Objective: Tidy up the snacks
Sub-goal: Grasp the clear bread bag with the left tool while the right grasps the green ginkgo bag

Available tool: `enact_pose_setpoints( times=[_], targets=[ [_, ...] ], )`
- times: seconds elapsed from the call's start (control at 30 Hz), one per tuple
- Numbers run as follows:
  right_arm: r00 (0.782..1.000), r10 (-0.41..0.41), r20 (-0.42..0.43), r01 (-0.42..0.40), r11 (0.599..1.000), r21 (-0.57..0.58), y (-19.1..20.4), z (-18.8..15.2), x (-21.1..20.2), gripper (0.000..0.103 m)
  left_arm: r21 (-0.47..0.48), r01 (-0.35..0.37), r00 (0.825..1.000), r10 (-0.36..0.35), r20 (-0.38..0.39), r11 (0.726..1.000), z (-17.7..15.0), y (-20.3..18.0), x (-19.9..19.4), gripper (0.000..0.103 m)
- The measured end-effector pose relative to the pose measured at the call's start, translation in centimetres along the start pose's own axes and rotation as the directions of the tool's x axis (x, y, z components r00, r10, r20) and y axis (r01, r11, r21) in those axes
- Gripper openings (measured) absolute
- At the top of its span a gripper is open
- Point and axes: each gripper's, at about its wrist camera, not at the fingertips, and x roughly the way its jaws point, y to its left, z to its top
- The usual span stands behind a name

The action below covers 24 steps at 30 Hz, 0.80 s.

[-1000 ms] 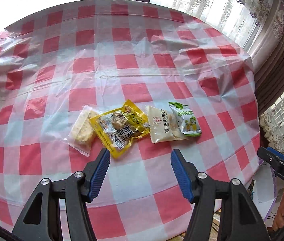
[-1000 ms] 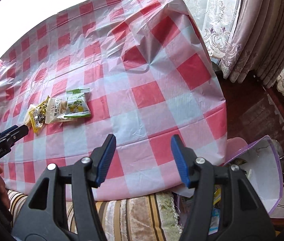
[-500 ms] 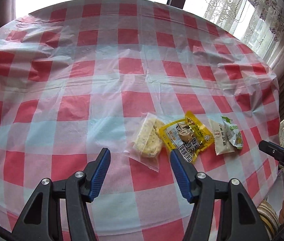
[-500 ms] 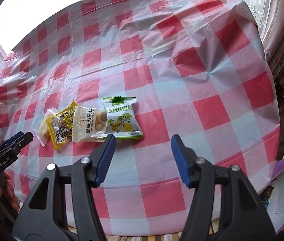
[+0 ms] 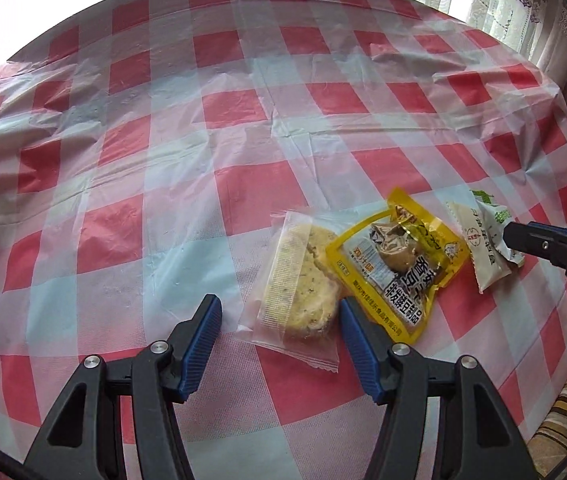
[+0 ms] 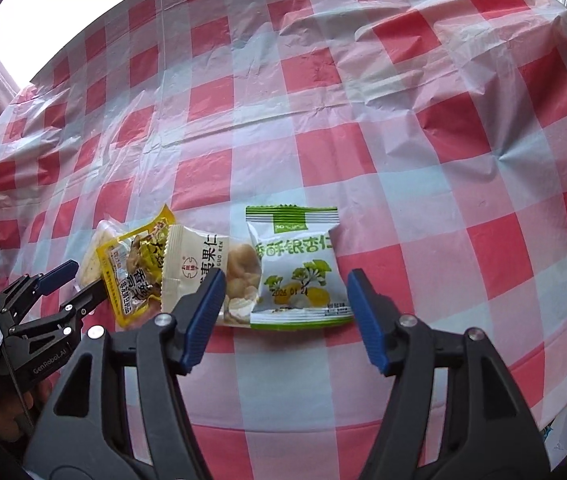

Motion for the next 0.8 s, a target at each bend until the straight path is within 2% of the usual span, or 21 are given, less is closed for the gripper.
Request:
enact_pose_setpoints(
  times=[0.13, 0.2, 0.27, 0.3, 0.33, 0.4, 0.53, 0.8],
  targets=[
    [1.000, 0.001, 0.003, -0.001, 1.000, 0.003, -0.1, 0.4, 0.8, 0.066, -0.004, 0.007, 1.000, -0.006, 0.016, 1.000, 0.4, 0.0, 0.3, 0.061],
    [1.000, -0.009, 0.000, 0.009, 1.000, 0.006, -0.3, 0.5, 1.1, 0.066, -0.002, 0.009, 1.000, -0.009, 0.028, 1.000, 0.5, 0.0, 0.3, 0.055],
    [1.000, -0.005, -0.011, 0.005, 1.000, 0.008, -0.3, 0.4, 1.5, 0.062, 0.009, 0.006, 0.999, -0.006, 0.037, 1.000, 0.6, -0.2, 0.4, 0.048],
    [1.000, -0.004, -0.016, 0.004, 1.000, 0.006, -0.3, 0.4, 1.7, 0.055, 0.017, 0.007, 0.999, -0.008, 0.039, 1.000, 0.6, -0.3, 0.4, 0.046],
    [1.000, -0.006, -0.022, 0.006, 1.000, 0.002, -0.3, 0.3, 1.8, 0.052, 0.024, 0.010, 0.999, -0.011, 0.040, 1.000, 0.7, -0.4, 0.4, 0.045],
    [1.000, -0.009, -0.018, 0.009, 1.000, -0.001, -0.4, 0.2, 1.7, 0.050, 0.035, 0.012, 0.999, -0.013, 0.036, 0.999, 0.7, -0.6, 0.4, 0.040],
    [0.999, -0.025, -0.021, 0.026, 1.000, 0.003, -0.7, -0.2, 1.3, 0.047, 0.039, 0.005, 1.000, -0.006, 0.026, 0.999, 0.3, -0.7, 0.0, 0.038],
    [0.999, -0.042, 0.012, 0.042, 0.999, 0.019, -2.3, -2.1, -1.7, 0.047, -0.041, -0.048, 0.999, 0.047, -0.007, 0.998, -1.7, 0.9, -1.7, 0.037]
  ],
)
